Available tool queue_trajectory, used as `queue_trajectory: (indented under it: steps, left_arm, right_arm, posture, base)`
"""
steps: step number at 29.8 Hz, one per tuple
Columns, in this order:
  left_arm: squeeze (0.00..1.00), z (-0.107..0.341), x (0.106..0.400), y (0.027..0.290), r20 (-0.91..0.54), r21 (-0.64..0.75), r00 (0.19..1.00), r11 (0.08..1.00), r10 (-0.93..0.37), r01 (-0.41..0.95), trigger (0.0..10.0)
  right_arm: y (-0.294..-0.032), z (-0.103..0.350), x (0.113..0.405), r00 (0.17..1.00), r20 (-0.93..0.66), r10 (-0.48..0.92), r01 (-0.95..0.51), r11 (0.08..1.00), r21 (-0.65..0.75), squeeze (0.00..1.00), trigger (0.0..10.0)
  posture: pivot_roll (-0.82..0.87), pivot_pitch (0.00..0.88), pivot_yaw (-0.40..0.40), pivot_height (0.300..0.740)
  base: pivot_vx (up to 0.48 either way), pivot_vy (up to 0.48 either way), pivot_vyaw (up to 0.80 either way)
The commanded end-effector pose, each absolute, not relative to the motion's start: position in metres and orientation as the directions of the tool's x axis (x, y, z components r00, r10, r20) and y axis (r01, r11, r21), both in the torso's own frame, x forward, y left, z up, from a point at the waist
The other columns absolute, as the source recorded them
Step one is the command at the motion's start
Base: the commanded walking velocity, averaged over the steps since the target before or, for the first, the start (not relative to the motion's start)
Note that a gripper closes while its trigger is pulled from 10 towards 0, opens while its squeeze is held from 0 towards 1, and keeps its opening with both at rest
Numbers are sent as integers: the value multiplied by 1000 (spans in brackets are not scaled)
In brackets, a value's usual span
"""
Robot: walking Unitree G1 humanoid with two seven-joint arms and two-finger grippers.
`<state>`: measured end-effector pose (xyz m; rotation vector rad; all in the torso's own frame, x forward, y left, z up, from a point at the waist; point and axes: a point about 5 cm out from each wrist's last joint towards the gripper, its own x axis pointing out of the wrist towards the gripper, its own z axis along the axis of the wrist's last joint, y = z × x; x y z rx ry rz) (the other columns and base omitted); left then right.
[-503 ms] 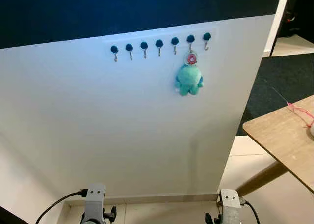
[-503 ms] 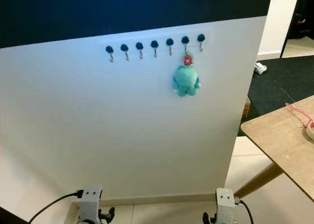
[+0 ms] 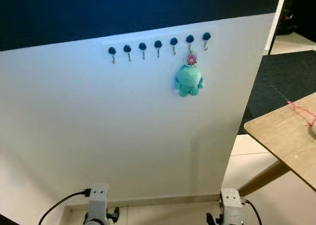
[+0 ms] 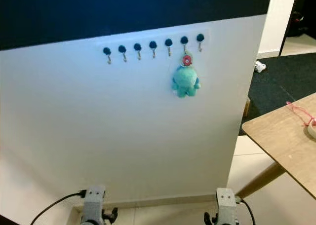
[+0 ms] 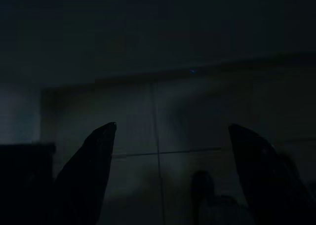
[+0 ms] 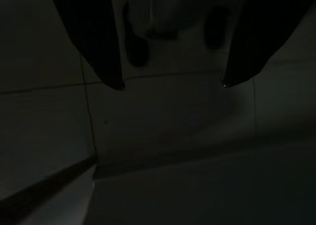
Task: Hang keys on a hook
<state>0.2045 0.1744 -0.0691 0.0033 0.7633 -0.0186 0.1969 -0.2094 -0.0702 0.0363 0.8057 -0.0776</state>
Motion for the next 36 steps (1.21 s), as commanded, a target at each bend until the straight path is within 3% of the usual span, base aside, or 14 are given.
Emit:
queue_trajectory:
  steps: [1,6,8,9,11,14,21,26,30,36]
  left_arm:
    - [0,-69,205,181,-700,4,713,999,31,-40,10000]
    - [0,-64,213,178,-675,5,738,1000,5,-2,10000]
    - [0,-62,216,181,-664,4,747,1000,22,-26,10000]
    - [0,-60,217,186,-656,10,752,998,59,-69,10000]
    - [0,-60,217,186,-656,10,752,998,59,-69,10000]
    - [0,-63,211,187,-643,-6,760,991,96,-131,10000]
    - [0,-70,195,184,-649,0,754,991,102,-134,10000]
    - [0,-71,190,195,-655,19,744,987,132,-159,10000]
    - [0,-69,191,202,-637,1,754,977,164,-212,10000]
    - [0,-70,187,200,-634,3,759,983,145,-185,10000]
  right_arm:
    - [-205,-71,196,690,-723,-23,35,999,1,0,10000]
    - [-210,-74,190,677,-734,-58,100,995,13,0,10000]
    - [-207,-75,188,670,-741,-45,86,996,17,0,10000]
    - [-202,-76,187,667,-745,-14,48,999,24,0,10000]
    - [-202,-76,187,667,-745,-14,48,999,24,0,10000]
    - [-201,-76,190,659,-751,29,-15,1000,26,0,10000]
    - [-200,-72,197,662,-749,34,-35,999,15,0,10000]
    - [-196,-73,197,664,-747,31,-15,999,28,0,10000]
    - [-195,-77,190,656,-754,29,-1,999,38,0,10000]
    - [-192,-81,182,646,-763,35,6,999,51,0,10000]
  posture:
    - [-32,0,139,740]
    - [-18,3,71,740]
    - [-20,1,45,740]
    - [-16,0,-5,740]
    - [-16,0,-5,740]
    - [19,3,-99,740]
    - [28,17,-92,740]
    - [33,19,-51,740]
    - [46,30,-45,740]
    - [47,48,-34,740]
  base:
    - [0,0,0]
    - [0,0,0]
    - [0,0,0]
    - [0,0,0]
    - [0,0,0]
    - [0,0,0]
    - [0,0,0]
    - [0,0,0]
    - [0,0,0]
    - [0,0,0]
